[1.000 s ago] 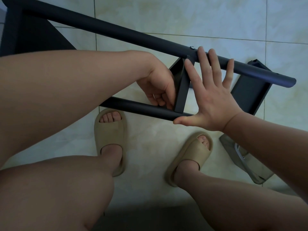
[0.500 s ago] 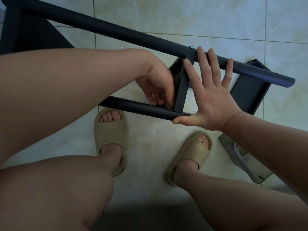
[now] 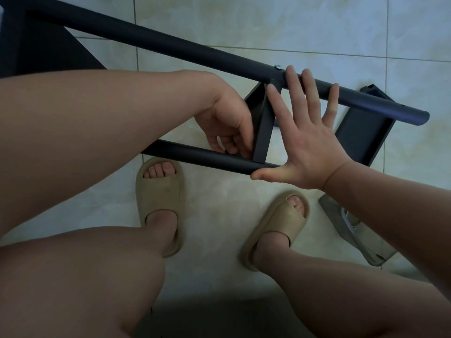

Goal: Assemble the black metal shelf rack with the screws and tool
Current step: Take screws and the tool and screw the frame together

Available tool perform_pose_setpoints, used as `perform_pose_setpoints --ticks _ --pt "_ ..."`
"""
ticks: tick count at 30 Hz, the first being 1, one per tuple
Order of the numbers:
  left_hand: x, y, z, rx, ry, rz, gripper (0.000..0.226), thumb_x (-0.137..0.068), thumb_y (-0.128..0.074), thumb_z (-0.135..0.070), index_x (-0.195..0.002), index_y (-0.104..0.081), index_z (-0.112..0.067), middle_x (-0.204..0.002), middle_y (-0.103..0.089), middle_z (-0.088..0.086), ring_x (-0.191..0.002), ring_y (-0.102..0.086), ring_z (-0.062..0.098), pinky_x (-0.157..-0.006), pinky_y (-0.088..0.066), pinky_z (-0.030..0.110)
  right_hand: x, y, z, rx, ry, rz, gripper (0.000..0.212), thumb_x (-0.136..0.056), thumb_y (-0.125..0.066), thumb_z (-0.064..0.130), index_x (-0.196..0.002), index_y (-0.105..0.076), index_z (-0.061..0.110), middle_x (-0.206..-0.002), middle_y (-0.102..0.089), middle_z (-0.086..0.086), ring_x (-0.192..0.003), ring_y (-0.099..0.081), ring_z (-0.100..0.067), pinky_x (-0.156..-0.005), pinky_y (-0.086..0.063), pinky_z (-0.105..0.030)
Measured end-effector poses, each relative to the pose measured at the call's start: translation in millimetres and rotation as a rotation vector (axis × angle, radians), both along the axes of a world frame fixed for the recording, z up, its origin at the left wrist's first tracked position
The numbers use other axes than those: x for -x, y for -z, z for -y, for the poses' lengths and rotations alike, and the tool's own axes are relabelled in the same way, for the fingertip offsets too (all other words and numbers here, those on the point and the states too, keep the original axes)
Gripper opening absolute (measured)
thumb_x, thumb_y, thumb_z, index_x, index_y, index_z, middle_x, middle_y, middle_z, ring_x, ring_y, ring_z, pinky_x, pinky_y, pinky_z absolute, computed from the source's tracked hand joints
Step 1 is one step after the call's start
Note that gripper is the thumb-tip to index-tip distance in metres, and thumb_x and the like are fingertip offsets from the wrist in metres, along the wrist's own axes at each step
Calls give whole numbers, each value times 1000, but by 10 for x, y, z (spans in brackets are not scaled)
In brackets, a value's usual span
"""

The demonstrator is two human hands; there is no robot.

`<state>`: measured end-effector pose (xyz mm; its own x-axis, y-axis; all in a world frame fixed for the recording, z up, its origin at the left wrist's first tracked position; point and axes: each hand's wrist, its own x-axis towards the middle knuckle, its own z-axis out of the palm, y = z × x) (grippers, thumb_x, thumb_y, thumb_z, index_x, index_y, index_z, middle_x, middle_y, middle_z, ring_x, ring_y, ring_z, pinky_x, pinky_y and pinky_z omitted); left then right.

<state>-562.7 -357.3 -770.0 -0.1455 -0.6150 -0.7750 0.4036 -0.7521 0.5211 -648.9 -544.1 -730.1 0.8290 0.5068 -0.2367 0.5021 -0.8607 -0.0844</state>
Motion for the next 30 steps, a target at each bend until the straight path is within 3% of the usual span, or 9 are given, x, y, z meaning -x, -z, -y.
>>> perform_pose_setpoints --ticks 3,10,15,19,23,26,30 --pt "29 -9 15 17 14 -4 36 -65 -75 -26 -100 -73 -18 -92 -71 -2 -77 -63 13 -89 -49 35 0 -10 -4 7 0 -2 132 -70 -29 102 -163 -9 11 -168 1 -24 -154 5 -46 -114 7 -75" --pt "-4 8 4 12 -24 18 24 -73 -72 -12 -97 -72 -14 -86 -69 -1 -73 -60 11 -80 -51 27 2 -17 -16 7 -1 -7 132 -69 -30 101 -163 -10 10 -167 0 -25 -154 4 -47 -114 6 -76" --pt "13 -2 12 25 -3 -2 34 -69 -72 -21 -102 -73 -13 -91 -71 1 -75 -64 13 -82 -52 30 1 -18 -16 9 0 -7 132 -69 -31 101 -163 -10 11 -168 1 -24 -154 5 -46 -114 7 -76" --pt "24 9 19 13 -26 35 16 -77 -71 -16 -92 -73 -15 -83 -71 0 -70 -61 11 -77 -51 28 -2 -11 -16 4 0 -6 132 -69 -31 101 -163 -10 11 -168 1 -24 -154 4 -46 -113 7 -76" --pt "3 -5 4 28 -16 15 26 -66 -73 -17 -92 -74 -15 -87 -71 1 -73 -64 11 -80 -52 28 -5 -15 -14 4 -1 -6 132 -69 -29 102 -163 -10 11 -168 1 -24 -154 4 -46 -114 7 -76" --pt "-1 -8 -10 23 -17 -4 29 -69 -72 -21 -97 -74 -15 -91 -71 0 -75 -64 12 -81 -53 29 0 -13 -22 1 -1 -6 132 -69 -28 102 -163 -11 10 -168 0 -24 -154 4 -46 -114 7 -76" --pt "22 24 17 -2 -37 42 10 -84 -67 -13 -93 -72 -15 -80 -70 -2 -70 -61 11 -76 -52 27 1 -13 -19 4 2 -6 132 -69 -28 102 -163 -11 11 -168 0 -24 -154 4 -46 -114 7 -76"
